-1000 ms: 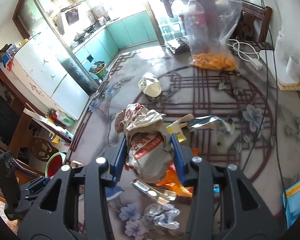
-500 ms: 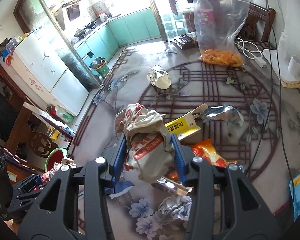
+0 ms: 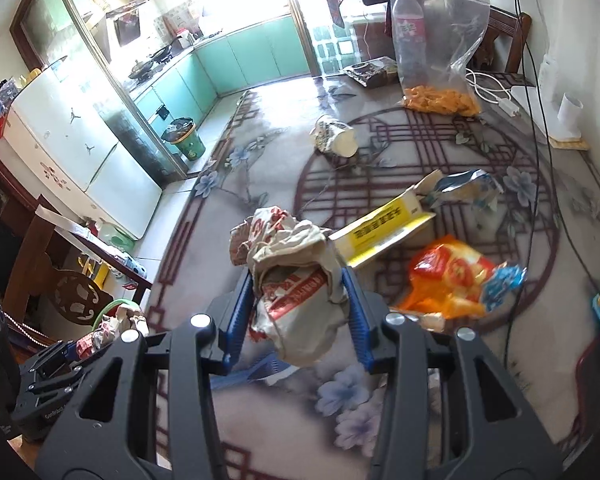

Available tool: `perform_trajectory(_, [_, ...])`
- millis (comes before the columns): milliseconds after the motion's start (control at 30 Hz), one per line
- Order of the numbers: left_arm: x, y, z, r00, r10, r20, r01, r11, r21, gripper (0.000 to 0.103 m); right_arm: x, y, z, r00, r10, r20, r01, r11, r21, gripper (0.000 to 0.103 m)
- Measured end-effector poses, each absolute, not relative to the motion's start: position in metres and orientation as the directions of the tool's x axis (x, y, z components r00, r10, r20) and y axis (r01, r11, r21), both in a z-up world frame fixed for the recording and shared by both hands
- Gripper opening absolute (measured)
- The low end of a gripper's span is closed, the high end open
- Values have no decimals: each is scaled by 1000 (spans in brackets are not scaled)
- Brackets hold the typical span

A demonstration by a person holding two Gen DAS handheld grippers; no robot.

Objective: Collect trash
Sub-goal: 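Carry the paper wrapper and pink foil over the red bucket with both tools, then open both tools to drop the wrapper and foil into the bucket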

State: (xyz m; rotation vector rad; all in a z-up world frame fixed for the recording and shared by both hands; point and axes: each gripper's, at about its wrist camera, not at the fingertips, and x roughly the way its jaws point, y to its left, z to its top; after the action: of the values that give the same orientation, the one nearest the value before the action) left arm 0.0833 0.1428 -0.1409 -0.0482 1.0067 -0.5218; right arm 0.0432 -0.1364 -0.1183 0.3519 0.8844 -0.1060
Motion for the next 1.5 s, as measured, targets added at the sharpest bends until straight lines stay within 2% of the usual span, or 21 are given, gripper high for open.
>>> perform_trajectory(267, [87,190,-137,445,-428,-786,381,885,-267,46,44,-86,-115,647,71,-759,212,940,268,43])
perform_trajectory(733, [90,311,-143,519,-320,-793,187,947,-260,46,73,26,-111,632,184,-753,42,962,271,44])
perform_trajectory(1133, [95,394,-161,535,-201,-820,4,972,-236,46,95,127,-129,529,301,-794,-145,953,265,44])
perform_trajectory(1500, [103,441,-189,498,-118,-859,-125,971,-205,46,116,191,-159,420,373,-827,-223,926,304,44])
